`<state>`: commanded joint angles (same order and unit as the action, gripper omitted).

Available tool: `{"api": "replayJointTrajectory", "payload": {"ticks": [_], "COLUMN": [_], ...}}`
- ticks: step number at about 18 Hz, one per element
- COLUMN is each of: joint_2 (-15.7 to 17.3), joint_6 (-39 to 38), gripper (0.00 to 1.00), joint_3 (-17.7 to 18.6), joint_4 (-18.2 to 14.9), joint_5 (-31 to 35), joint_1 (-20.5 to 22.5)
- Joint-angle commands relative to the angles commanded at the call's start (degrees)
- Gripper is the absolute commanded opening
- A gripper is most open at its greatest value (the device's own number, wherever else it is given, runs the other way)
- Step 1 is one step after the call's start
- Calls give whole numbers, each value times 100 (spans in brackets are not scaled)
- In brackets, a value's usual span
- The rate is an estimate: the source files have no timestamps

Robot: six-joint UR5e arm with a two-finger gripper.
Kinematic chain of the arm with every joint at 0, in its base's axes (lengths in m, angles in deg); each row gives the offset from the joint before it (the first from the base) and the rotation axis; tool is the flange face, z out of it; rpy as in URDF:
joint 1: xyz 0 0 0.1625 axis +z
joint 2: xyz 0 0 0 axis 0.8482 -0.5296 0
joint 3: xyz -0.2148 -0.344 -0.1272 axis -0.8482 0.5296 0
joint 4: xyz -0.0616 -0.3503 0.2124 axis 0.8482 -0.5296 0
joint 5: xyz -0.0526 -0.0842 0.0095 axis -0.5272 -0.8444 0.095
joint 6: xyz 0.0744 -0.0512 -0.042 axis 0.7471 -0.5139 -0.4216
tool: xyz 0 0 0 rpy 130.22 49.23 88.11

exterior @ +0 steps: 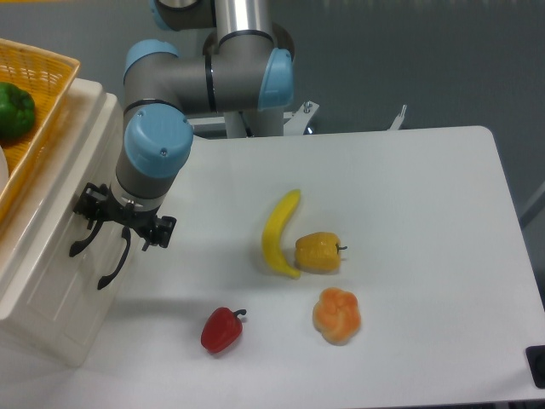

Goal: Slide open the top white drawer

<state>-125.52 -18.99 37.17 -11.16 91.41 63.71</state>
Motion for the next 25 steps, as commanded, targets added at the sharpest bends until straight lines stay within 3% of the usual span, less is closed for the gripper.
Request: {"api": "replayJointTrajectory", "payload": {"ticks": [3, 25], "joint_2": [0, 0], "joint_6": [79, 395], "gripper": [100, 100], "joint_3": [-36, -44], "joint_4": [-26, -52], "joint_5": [430, 466], "joint_1": [-9, 228]}}
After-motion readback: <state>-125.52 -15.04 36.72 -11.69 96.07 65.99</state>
